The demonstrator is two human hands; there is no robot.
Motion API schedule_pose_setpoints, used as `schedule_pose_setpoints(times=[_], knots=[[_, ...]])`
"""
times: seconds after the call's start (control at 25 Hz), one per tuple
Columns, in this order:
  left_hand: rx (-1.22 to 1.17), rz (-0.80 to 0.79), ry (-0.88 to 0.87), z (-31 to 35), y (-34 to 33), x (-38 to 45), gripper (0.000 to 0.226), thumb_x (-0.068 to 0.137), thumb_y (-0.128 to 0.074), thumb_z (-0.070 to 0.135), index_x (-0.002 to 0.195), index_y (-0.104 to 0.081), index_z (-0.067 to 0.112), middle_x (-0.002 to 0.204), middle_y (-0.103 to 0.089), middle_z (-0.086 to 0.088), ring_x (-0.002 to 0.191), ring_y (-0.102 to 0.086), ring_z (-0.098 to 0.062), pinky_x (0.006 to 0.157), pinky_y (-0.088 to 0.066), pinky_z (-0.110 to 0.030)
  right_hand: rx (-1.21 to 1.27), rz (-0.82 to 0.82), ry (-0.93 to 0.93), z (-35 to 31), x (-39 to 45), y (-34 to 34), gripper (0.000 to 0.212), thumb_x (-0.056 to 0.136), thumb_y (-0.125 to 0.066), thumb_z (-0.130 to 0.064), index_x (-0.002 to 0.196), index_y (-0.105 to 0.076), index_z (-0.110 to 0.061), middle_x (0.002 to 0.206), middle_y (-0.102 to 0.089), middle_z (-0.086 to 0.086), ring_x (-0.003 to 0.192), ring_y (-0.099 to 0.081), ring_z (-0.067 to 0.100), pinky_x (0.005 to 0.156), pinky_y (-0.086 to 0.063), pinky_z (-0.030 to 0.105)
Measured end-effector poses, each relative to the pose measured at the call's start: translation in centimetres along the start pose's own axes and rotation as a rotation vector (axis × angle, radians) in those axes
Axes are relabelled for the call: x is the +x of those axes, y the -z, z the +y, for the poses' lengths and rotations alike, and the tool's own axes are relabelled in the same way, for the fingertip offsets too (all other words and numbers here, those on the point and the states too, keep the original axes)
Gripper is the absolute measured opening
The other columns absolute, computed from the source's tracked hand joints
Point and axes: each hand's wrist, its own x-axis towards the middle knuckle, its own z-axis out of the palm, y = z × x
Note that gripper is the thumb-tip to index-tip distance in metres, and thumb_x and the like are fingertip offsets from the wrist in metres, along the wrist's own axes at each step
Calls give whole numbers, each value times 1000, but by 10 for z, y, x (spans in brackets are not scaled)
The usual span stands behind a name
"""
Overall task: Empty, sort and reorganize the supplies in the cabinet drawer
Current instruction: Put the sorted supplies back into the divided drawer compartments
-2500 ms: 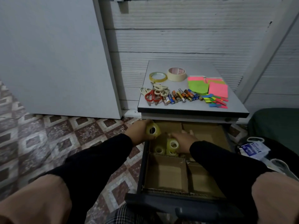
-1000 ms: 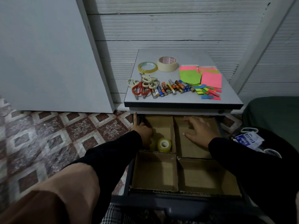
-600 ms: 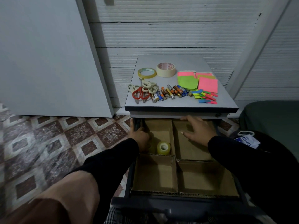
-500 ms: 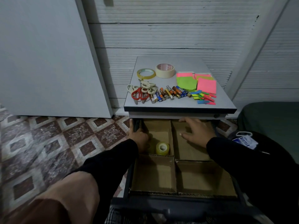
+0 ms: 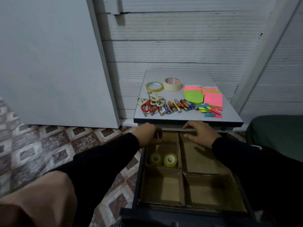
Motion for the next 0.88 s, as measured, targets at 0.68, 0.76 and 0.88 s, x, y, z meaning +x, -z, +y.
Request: schedule_pose_setpoints(times=[0.68, 0.76, 0.88], knots=[[284, 331, 183, -60, 115, 139, 34, 96, -46, 37, 127, -55, 26, 131, -47, -5, 113, -54, -26, 87, -43, -35, -283, 125, 113, -12, 170, 84, 36, 91, -57, -22, 126, -53, -13, 129, -53, 10, 113, -52, 26, 90, -38, 28], [310, 288, 207, -71, 112, 162, 36, 96, -45, 40, 128, -55, 26, 136, -43, -5, 117, -52, -27, 94, -41, -36, -317, 105, 116, -7, 195, 82, 41, 91, -56, -21, 131, -48, -13, 132, -50, 11, 118, -50, 27, 94, -39, 31], [349, 269, 245, -80, 105, 193, 38, 96, -46, 41, 131, -53, 29, 143, -37, -4, 125, -45, -29, 104, -32, -41, -319, 112, 118, -1, 227, 74, 45, 92, -53, -16, 135, -44, -12, 133, -48, 13, 119, -49, 29, 96, -39, 33]])
